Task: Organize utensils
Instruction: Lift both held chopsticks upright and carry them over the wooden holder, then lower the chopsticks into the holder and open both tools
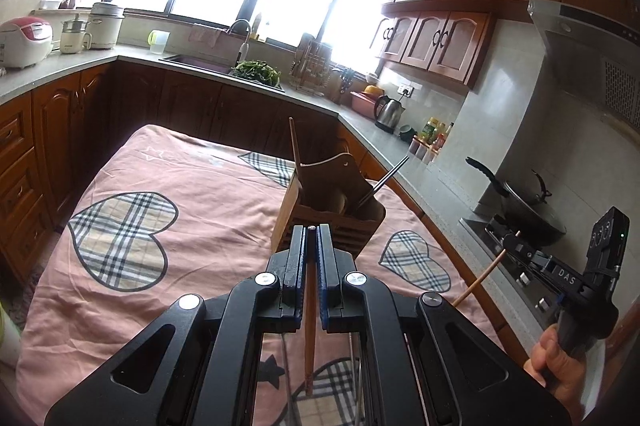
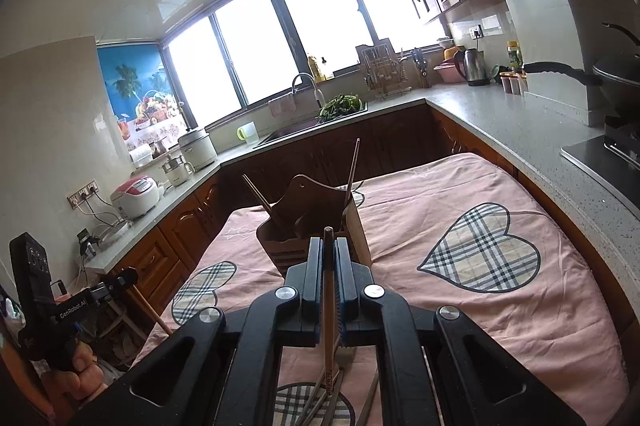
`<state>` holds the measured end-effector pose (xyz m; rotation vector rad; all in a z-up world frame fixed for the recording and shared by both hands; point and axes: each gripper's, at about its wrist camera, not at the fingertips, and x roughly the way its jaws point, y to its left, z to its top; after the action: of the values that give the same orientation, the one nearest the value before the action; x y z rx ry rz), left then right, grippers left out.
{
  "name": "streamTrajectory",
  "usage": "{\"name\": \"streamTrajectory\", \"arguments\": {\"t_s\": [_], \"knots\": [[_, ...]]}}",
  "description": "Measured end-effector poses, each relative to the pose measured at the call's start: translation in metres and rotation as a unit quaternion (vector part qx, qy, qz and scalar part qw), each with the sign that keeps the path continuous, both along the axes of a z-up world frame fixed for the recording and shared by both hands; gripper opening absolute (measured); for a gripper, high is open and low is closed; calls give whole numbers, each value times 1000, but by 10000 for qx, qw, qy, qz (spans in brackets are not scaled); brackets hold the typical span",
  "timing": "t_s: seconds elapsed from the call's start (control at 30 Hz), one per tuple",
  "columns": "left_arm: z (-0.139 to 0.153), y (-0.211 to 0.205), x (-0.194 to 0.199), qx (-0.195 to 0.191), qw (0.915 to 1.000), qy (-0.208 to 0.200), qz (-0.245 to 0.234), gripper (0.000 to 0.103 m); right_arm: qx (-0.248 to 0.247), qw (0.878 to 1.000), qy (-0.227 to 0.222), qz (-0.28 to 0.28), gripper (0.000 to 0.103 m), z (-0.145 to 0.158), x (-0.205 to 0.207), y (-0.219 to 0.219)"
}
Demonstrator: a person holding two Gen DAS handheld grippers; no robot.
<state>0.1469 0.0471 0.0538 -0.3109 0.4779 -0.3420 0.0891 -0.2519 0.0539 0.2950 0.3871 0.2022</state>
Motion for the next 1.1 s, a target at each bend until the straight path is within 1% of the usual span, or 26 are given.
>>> {"name": "streamTrajectory", "arguments": {"t_s": [0.13, 0.27, 0.63, 0.83, 1.1], "knots": [[4, 2, 4, -78, 9999, -67, 32, 4, -4, 10000, -42, -8, 5, 2, 3, 0], [10, -2, 10, -75, 9999, -143, 38, 4, 35, 9999, -97, -19, 5, 5, 8, 0], [28, -10, 38, -147, 9993, -343, 68, 4, 89, 9996, -264, -61, 5, 19, 32, -4], [48, -17, 57, -185, 9982, -561, 111, 4, 150, 9990, -393, -132, 5, 31, 49, -10], [77, -19, 94, -272, 9953, -880, 288, 4, 208, 9971, -695, -229, 5, 60, 83, -15]]}}
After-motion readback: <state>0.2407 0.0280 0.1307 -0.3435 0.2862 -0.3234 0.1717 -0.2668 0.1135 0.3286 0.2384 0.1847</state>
